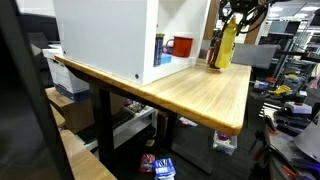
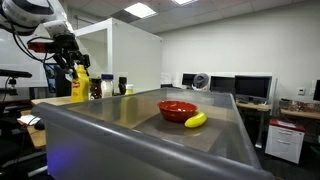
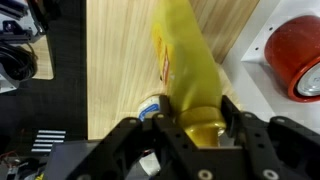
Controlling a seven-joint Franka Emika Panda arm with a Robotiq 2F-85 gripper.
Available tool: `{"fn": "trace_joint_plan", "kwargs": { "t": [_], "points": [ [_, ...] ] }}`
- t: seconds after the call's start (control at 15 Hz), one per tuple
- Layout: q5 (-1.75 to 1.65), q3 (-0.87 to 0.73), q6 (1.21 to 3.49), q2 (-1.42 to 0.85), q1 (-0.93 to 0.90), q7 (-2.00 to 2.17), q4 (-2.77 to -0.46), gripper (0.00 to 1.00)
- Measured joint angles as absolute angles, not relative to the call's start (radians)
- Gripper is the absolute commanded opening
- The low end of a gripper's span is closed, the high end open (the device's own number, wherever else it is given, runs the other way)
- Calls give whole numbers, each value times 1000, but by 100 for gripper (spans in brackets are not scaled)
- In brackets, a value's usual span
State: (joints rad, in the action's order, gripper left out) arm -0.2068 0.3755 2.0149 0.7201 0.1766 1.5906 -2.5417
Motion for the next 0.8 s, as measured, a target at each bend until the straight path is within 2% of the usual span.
{"fn": "trace_joint_plan", "kwargs": {
  "t": [0.47, 0.53, 0.6, 0.67, 0.8],
  "points": [
    [-215, 365, 2027, 708, 176, 1667, -2573, 26],
    [-217, 364, 2031, 708, 176, 1667, -2574, 41],
    [-218, 363, 2034, 707, 175, 1667, -2575, 65],
    [-219, 361, 2039, 707, 174, 1667, -2576, 76],
    [-222, 355, 2052, 706, 167, 1667, -2578, 85]
  ]
}}
